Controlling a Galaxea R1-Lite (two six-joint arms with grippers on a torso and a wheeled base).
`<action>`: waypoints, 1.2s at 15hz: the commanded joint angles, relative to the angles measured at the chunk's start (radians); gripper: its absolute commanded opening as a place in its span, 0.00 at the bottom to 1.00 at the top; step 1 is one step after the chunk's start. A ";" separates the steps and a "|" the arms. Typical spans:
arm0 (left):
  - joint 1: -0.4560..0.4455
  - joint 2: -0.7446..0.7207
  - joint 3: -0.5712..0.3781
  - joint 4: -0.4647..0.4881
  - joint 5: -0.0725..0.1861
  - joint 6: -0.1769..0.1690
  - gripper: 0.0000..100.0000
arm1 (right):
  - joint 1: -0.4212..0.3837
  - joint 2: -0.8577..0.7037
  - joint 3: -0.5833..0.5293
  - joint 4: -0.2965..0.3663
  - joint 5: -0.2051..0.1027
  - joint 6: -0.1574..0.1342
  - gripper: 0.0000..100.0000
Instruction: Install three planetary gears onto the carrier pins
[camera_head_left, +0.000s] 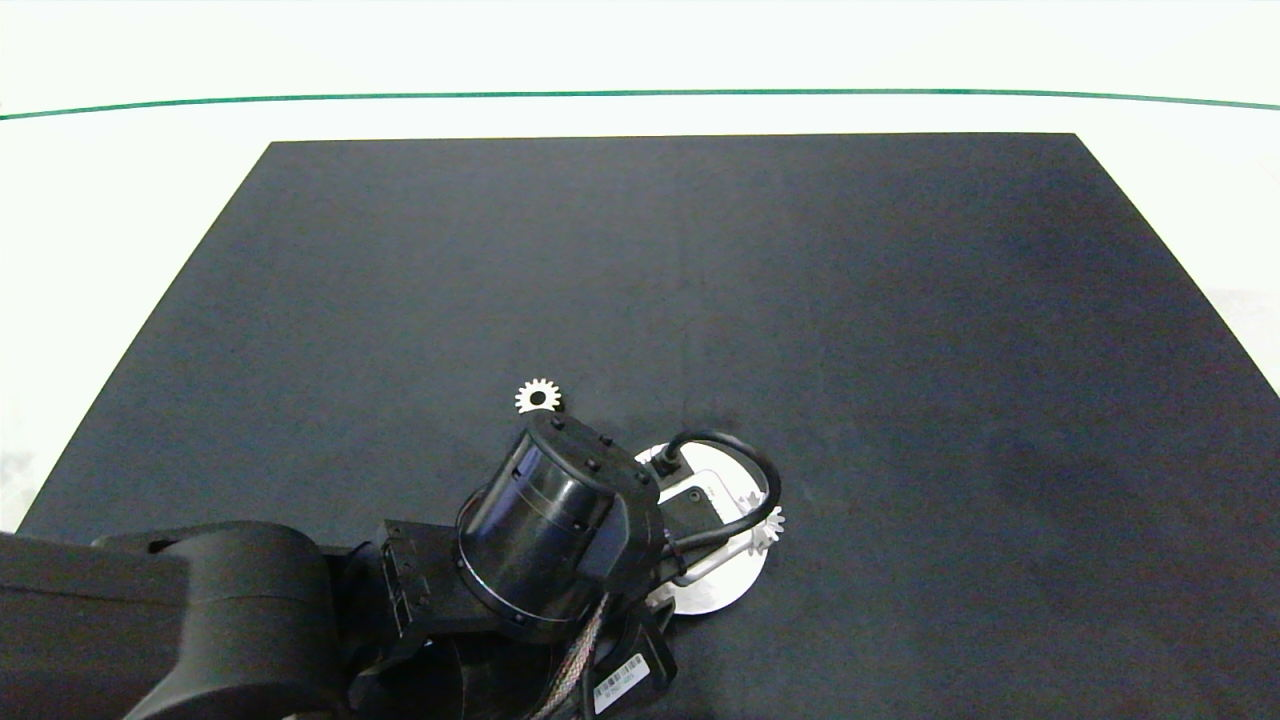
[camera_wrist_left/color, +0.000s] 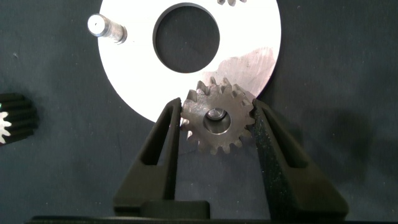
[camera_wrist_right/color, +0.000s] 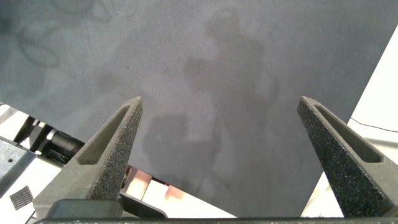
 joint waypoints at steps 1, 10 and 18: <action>-0.001 0.007 0.000 -0.008 0.002 0.001 1.00 | 0.000 0.001 0.000 0.005 -0.002 -0.002 1.00; -0.013 -0.079 -0.039 -0.007 0.002 0.022 1.00 | 0.000 0.001 0.000 0.005 -0.002 -0.002 1.00; 0.240 -0.131 -0.379 0.360 -0.010 0.045 1.00 | 0.000 0.000 -0.016 0.005 0.005 -0.005 1.00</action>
